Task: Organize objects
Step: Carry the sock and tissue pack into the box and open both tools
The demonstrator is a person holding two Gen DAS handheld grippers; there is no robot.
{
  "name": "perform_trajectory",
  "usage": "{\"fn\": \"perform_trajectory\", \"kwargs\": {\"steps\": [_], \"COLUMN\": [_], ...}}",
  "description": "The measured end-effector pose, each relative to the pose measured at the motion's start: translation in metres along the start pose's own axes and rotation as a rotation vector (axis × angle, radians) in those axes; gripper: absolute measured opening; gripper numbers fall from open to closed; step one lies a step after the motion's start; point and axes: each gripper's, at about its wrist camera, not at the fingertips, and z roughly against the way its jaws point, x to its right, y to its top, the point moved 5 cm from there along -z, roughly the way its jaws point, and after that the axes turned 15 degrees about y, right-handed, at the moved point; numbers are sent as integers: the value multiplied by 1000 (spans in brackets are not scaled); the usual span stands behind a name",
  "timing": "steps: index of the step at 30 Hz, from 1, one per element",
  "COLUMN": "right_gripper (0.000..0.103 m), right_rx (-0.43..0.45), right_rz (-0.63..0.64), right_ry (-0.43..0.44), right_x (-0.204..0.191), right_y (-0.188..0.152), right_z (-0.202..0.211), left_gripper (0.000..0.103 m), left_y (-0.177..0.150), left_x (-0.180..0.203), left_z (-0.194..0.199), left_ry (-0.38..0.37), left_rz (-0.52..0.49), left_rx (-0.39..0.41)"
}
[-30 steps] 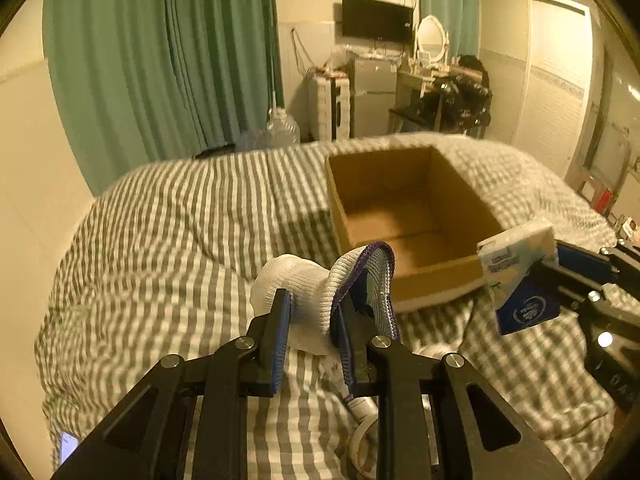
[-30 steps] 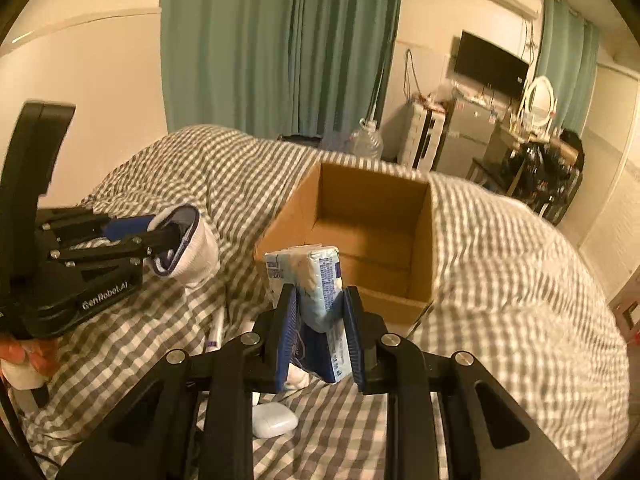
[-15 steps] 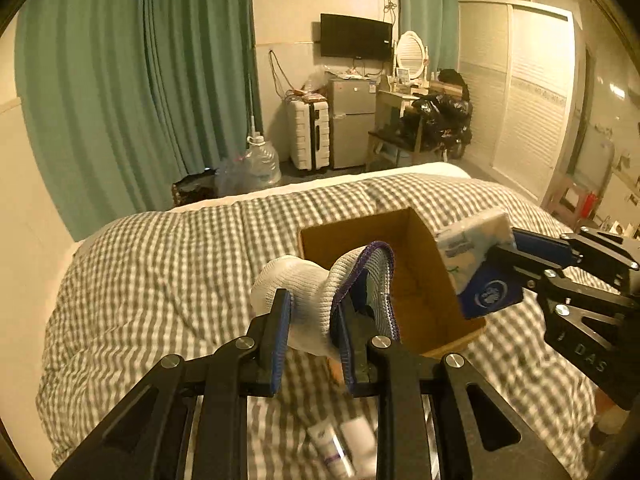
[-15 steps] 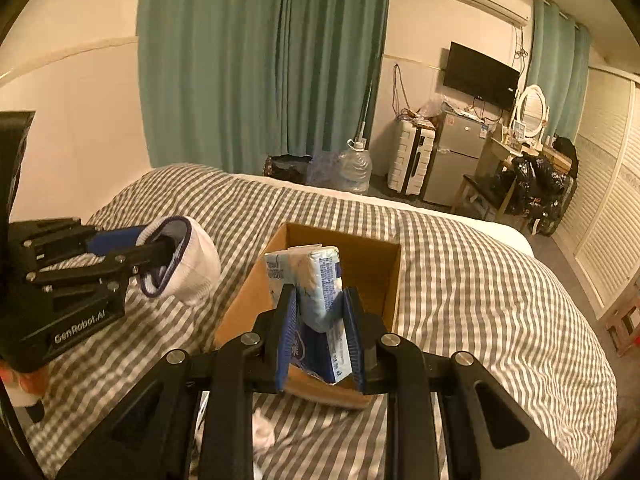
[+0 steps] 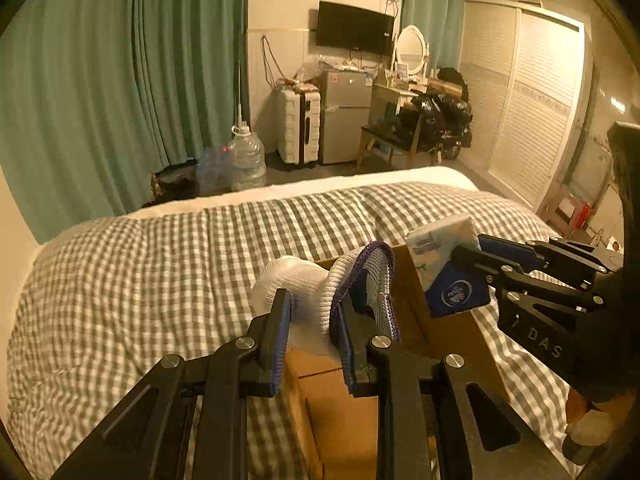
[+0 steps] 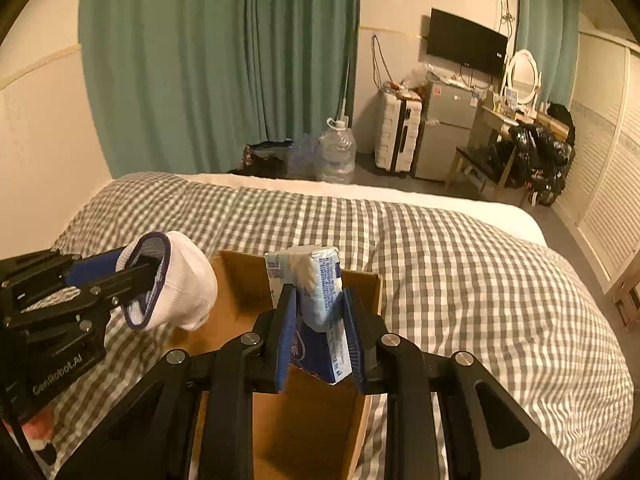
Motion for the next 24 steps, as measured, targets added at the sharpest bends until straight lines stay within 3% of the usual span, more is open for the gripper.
{"fn": "perform_trajectory", "kwargs": {"steps": [11, 22, 24], "right_gripper": [23, 24, 37], "right_rx": [-64, -37, -20], "right_rz": [-23, -58, -64], "right_ry": [10, 34, 48], "right_x": [27, 28, 27], "right_y": [-14, -17, -10], "right_z": [-68, -58, -51], "left_gripper": [22, 26, 34], "left_y": [-18, -37, -38], "left_x": [29, 45, 46], "left_z": [-50, -59, -53], "left_ry": [-17, -34, -49], "left_rz": [-54, -82, -85], "left_rx": [-38, -76, -79]}}
